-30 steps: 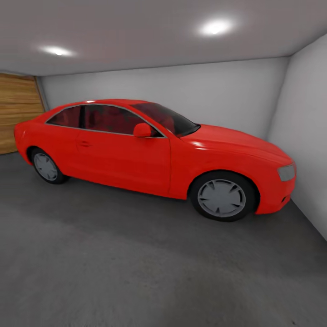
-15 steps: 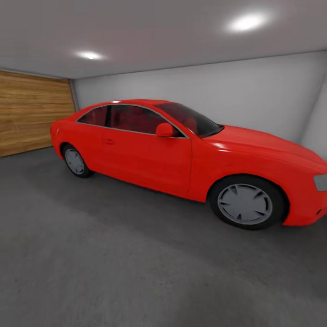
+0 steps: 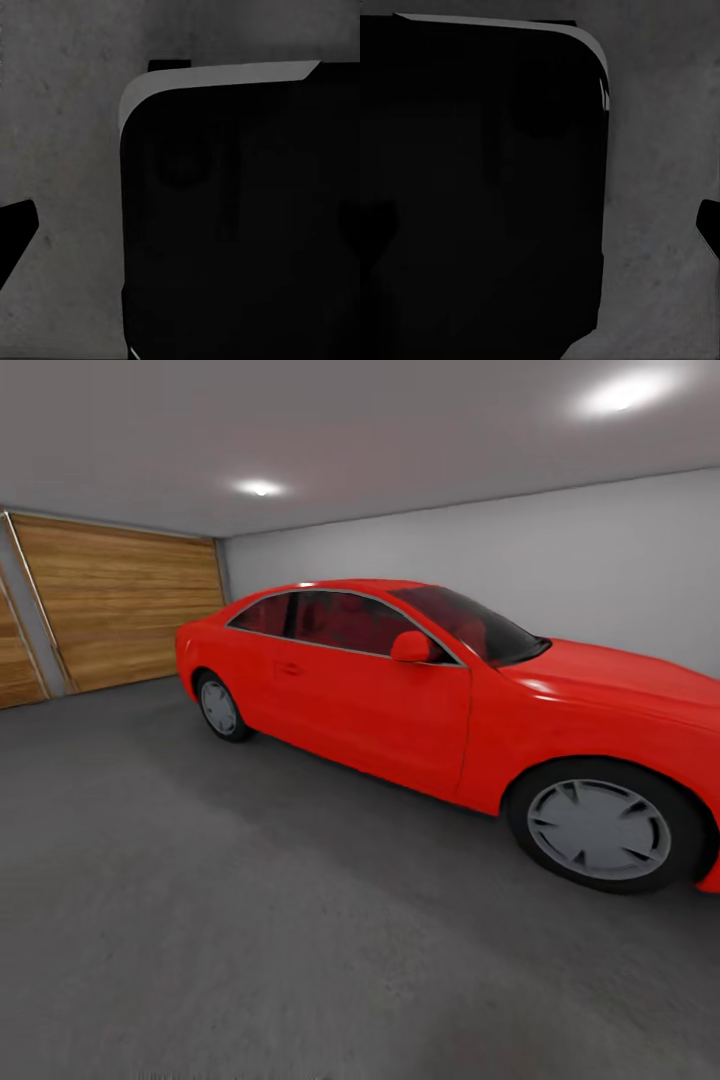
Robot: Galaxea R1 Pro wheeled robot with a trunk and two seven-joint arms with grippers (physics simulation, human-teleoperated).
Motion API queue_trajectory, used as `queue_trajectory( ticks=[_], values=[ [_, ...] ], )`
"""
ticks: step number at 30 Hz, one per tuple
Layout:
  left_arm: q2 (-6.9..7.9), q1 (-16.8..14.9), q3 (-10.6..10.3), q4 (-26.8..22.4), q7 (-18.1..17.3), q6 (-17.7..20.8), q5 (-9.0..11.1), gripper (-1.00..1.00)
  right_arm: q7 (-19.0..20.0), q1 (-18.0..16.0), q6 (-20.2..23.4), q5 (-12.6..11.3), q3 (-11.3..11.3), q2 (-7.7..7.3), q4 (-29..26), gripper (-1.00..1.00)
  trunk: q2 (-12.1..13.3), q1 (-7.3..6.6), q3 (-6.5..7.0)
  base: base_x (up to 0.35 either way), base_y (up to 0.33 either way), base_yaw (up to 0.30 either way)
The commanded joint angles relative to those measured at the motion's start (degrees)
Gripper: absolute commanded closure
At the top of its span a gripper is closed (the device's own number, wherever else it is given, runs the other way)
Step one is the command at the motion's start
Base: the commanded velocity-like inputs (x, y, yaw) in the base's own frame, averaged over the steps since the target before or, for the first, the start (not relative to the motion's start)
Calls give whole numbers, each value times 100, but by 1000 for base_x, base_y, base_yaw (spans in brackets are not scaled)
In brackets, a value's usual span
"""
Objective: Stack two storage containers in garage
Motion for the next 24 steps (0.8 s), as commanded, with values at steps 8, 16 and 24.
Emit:
queue_trajectory(
  ticks=[8, 16, 24],
  values=[
    [13, 1, -2, -11, -1, -10, 1, -100, -1, -1, -30, 5, 5, 7, 10, -100, -2, 0, -3, 0, 0, 300],
    [11, 1, -17, -4, -1, -10, 1, -100, -1, -1, -30, 13, 12, 0, 10, -100, -2, 0, -3, 0, 0, 300],
    [-10, 1, -22, 28, -1, -10, 4, -100, -1, -1, -30, 15, 13, -1, 10, -100, -2, 0, -3, 0, 0, 300]
  ],
)
